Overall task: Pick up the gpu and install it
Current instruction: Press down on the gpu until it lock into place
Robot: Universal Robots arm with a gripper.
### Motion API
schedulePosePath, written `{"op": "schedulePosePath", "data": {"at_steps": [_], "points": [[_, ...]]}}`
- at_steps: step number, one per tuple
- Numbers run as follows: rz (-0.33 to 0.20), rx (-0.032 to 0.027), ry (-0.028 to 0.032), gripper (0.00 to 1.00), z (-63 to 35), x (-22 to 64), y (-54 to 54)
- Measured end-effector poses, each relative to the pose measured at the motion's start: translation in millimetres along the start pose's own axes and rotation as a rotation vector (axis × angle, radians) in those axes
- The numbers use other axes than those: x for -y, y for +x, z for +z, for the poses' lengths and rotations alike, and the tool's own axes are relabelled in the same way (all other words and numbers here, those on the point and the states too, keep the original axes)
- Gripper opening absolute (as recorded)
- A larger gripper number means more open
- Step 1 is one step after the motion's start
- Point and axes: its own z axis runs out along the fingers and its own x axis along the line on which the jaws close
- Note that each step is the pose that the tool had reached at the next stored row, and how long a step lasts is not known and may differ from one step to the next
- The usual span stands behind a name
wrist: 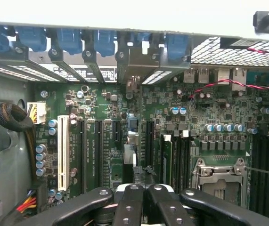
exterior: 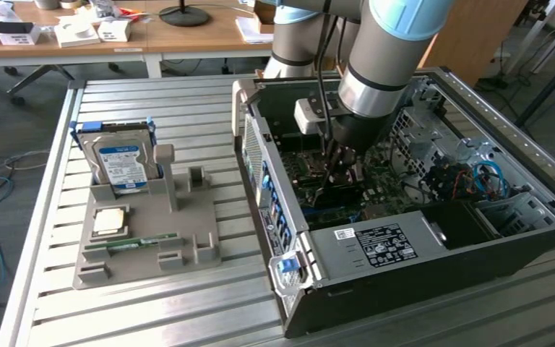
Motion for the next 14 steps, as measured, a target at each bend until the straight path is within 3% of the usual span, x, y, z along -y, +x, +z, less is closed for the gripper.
{"op": "schedulePosePath", "data": {"at_steps": [14], "points": [[0.0, -0.0025, -0.0005, 0.11, -27.8, -0.5, -2.4]]}}
